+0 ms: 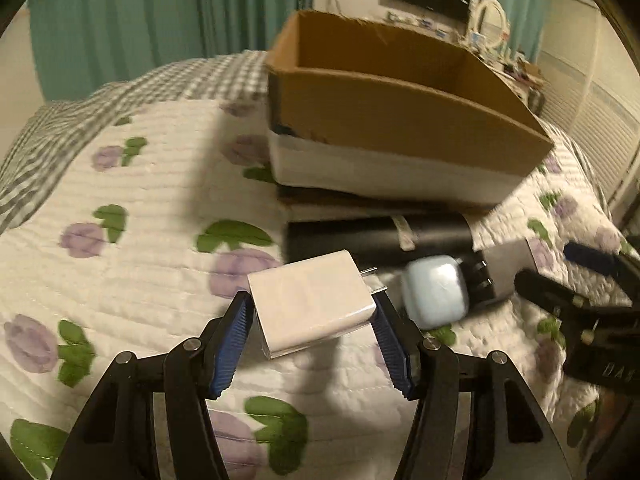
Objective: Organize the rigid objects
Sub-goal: 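Grasp the small white plug adapter with the left gripper, then grasp the black power bank with the right gripper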
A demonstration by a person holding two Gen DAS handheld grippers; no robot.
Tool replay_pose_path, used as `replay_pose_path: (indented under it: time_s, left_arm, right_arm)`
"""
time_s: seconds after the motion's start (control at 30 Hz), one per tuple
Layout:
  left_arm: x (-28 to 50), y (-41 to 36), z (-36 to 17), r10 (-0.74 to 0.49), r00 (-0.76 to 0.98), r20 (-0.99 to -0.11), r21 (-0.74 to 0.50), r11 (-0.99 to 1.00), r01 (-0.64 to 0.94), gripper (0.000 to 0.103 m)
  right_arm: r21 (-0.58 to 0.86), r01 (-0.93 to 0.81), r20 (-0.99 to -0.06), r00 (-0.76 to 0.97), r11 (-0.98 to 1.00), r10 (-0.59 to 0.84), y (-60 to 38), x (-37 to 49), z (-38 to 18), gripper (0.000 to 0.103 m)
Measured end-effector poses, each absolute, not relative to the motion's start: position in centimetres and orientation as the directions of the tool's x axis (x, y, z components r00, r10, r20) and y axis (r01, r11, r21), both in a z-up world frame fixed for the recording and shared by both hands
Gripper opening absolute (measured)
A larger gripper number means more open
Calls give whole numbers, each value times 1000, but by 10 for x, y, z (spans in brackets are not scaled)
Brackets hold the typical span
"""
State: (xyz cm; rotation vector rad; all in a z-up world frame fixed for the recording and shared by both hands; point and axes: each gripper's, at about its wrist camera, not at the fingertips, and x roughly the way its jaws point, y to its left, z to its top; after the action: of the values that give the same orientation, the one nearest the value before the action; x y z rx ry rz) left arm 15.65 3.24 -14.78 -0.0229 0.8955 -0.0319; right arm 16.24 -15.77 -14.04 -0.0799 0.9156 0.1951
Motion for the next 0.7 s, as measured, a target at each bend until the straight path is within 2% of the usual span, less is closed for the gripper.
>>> replay_pose_path:
  time_s: [0.2, 0.33, 0.4, 0.47, 0.53, 0.7]
  left_arm:
    - [156, 36, -145, -35, 632, -775, -37, 999, 10, 62]
    - [156, 36, -144, -39, 631, -775, -43, 999, 9, 62]
    - [155, 38, -143, -42, 630, -775, -49, 999, 7, 62]
    - [154, 38, -143, -42, 631, -775, -51, 999, 3, 62]
    - [155, 37, -143, -46, 629, -776, -55, 998, 6, 62]
    - [155, 36, -144, -54, 624, -780, -56, 998, 16, 62]
  right_arm:
    - [66, -208, -822, 543, 976, 171, -143, 175, -157, 91]
    - [7, -163, -847, 524, 987, 93, -137, 185, -173, 89]
    - [24, -152, -844, 526, 988, 102, -141, 187, -174, 84]
    - [-3, -143, -826, 558, 990, 78, -143, 182, -166, 67]
    - [-49, -127, -818, 575, 991, 33, -144, 180, -163, 67]
    - [18, -110, -852, 518, 994, 73, -150, 197, -181, 68]
